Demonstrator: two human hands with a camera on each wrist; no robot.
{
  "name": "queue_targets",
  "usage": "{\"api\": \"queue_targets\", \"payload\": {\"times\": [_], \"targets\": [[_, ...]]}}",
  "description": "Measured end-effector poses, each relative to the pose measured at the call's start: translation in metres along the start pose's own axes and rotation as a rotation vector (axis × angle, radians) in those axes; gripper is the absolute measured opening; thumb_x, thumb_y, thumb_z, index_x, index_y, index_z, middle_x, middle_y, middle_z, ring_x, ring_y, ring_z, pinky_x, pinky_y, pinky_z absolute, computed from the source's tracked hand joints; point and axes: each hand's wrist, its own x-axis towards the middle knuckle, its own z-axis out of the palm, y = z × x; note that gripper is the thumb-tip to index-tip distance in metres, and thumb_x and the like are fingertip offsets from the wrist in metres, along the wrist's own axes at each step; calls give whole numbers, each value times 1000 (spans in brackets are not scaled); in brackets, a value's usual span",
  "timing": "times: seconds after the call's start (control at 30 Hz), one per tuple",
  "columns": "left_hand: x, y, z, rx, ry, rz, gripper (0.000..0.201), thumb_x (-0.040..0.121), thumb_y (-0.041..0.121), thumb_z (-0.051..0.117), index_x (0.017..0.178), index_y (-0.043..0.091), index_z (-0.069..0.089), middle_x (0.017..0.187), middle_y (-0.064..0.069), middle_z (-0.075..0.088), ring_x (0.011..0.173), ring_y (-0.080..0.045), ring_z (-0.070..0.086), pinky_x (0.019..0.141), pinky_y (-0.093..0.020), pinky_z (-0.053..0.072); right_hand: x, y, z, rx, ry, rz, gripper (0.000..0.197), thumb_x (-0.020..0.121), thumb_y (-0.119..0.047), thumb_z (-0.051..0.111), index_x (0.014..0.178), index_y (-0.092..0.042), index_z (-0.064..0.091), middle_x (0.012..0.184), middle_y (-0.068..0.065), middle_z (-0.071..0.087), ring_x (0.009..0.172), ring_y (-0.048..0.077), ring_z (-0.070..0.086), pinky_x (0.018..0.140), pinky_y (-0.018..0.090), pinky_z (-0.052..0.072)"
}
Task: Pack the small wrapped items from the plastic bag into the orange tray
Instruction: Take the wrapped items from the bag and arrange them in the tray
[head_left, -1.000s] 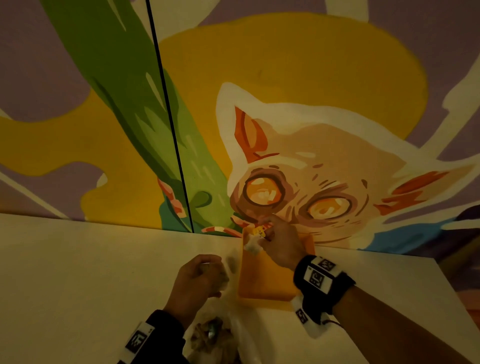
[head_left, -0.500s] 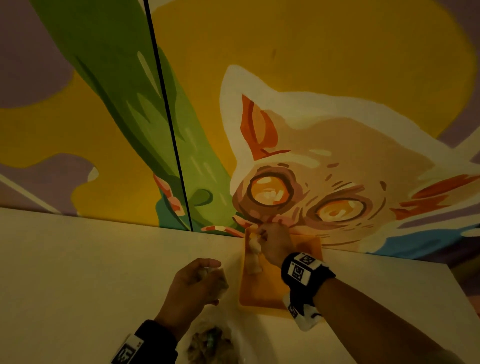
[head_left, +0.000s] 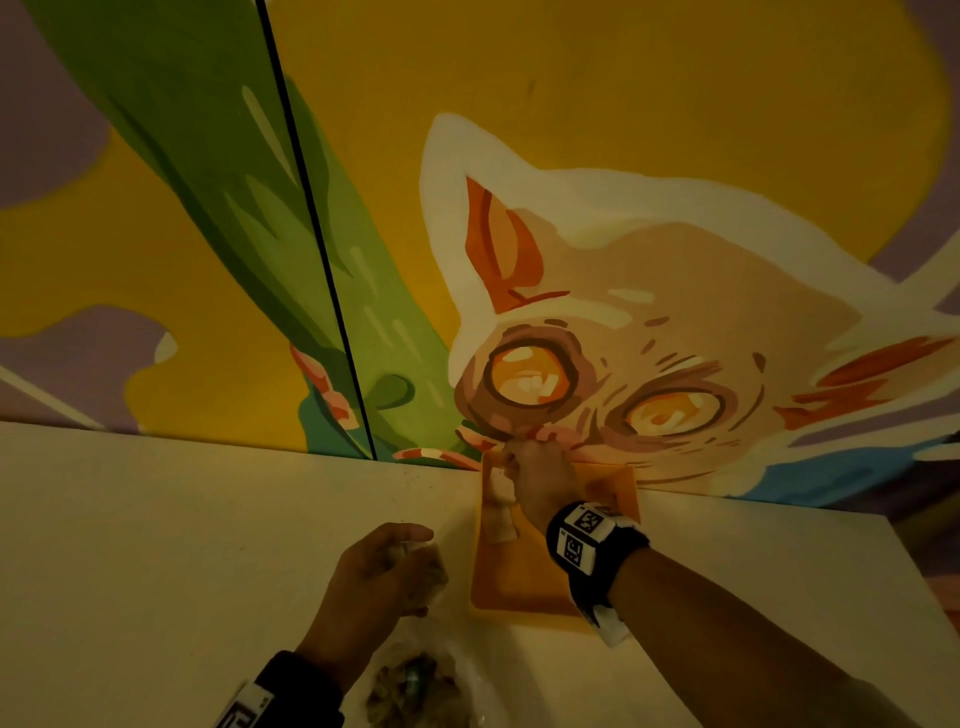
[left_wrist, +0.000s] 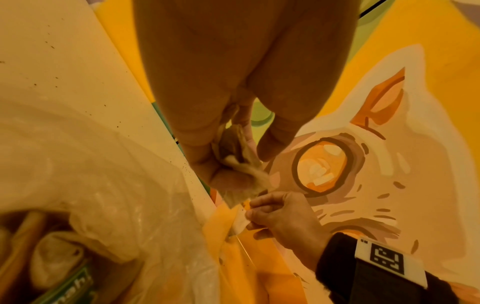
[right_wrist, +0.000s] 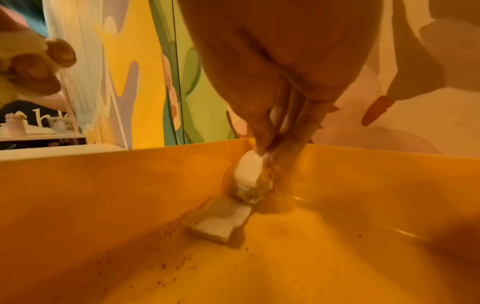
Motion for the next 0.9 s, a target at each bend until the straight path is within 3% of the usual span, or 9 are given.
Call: {"api": "queue_targets", "payload": {"times": [0.2, 0.37, 0.47, 0.53, 0.63, 0.73, 0.8, 0.9], "targets": [[4, -3, -4, -10, 13, -25, 10, 92, 10, 62, 99, 15, 67, 91, -15, 73, 80, -29, 72, 62, -35, 56, -3, 1, 2, -9, 92, -80, 6, 91, -7, 57, 90, -13, 60, 104, 4, 59, 95, 20, 58, 78, 34, 54], [1, -4, -4, -22, 8, -21, 11, 91, 9, 62, 100, 14, 66, 91, -15, 73, 80, -28, 72, 62, -34, 55, -10, 9, 3, -15, 95, -54, 17, 91, -1, 51, 79, -12, 57, 87, 3, 61, 80, 20, 58, 65, 33, 51], [-1, -4, -4, -25, 6, -14, 11, 91, 9, 62, 99, 14, 66, 85, -12, 74, 78, -26, 72, 60, -33, 55, -19, 11, 6, -51, 17, 1, 8, 95, -19, 55, 93, -16, 62, 93, -1, 63, 83, 14, 59, 62, 25, 46], [-2, -4, -4, -14, 7, -15, 11, 92, 9, 61, 100, 14, 66, 83, -10, 74, 76, -24, 73, 61, -33, 57, -25, 14, 11, -24, -39, 41, 12, 94, -29, 59, 100, -19, 62, 96, -3, 63, 87, 13, 59, 67, 22, 42], [-1, -5, -3, -2, 9, -20, 11, 92, 10, 61, 100, 14, 67, 83, -10, 74, 76, -24, 73, 62, -33, 58, -29, 19, 17, 24, -201, 44, 13, 89, -21, 64, 100, -15, 64, 98, 1, 66, 88, 18, 61, 76, 28, 52], [-1, -4, -2, 8, -1, -21, 11, 92, 11, 61, 101, 15, 66, 87, -11, 74, 79, -25, 72, 62, -33, 57, -30, 24, 22, -43, -432, -44, 39, 80, -13, 71, 117, -17, 59, 113, 2, 62, 102, 23, 61, 86, 31, 52], [-2, -3, -2, 7, -10, -20, 11, 93, 12, 60, 101, 15, 66, 90, -12, 73, 81, -25, 71, 62, -32, 56, -31, 24, 27, -80, -461, -76, 53, 74, -11, 76, 122, -23, 55, 118, 2, 60, 106, 25, 60, 88, 34, 53], [-2, -3, -2, -1, -19, -20, 11, 92, 11, 61, 102, 14, 66, 89, -12, 73, 81, -27, 71, 61, -32, 56, -29, 23, 31, -117, -433, -87, 60, 77, -9, 75, 130, -24, 51, 126, 5, 54, 113, 28, 54, 95, 37, 48]]}}
